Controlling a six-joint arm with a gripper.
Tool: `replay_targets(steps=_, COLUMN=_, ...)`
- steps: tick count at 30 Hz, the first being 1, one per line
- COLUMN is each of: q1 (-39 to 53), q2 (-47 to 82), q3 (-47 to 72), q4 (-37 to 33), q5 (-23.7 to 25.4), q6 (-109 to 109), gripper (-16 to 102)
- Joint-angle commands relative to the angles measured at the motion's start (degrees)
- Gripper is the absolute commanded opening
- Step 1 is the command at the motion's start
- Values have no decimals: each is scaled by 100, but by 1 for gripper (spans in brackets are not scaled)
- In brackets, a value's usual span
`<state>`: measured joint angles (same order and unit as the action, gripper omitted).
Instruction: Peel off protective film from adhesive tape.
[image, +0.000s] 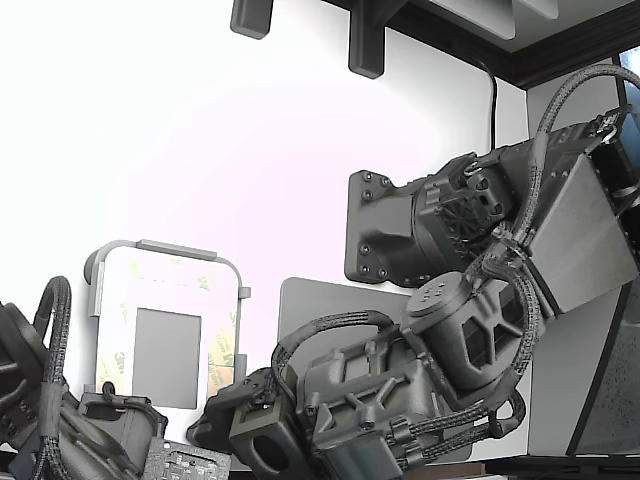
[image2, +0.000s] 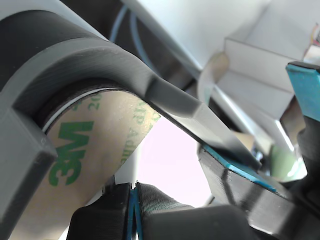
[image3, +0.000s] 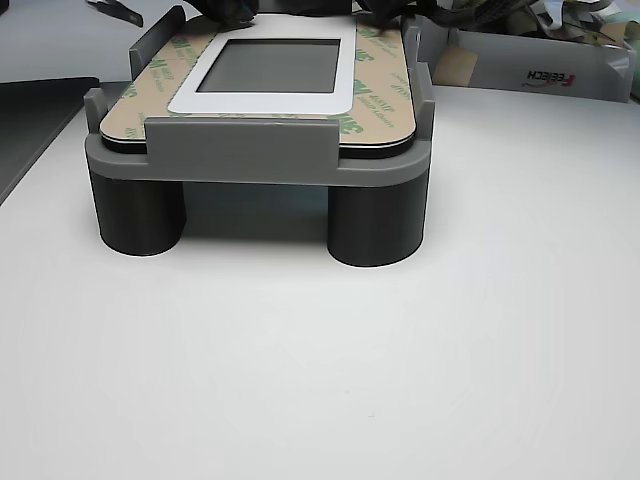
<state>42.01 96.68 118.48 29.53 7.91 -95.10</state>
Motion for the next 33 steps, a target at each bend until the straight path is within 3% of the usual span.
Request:
replay_targets(steps=1, q1=-35, q2=176, q3=-105, q4=-26, q5=9, q6=0, gripper=-11)
replay_targets(steps=33, q1=-9, q2=308, q3=44, q4=-79, q5=18, q6=-18, gripper=-11)
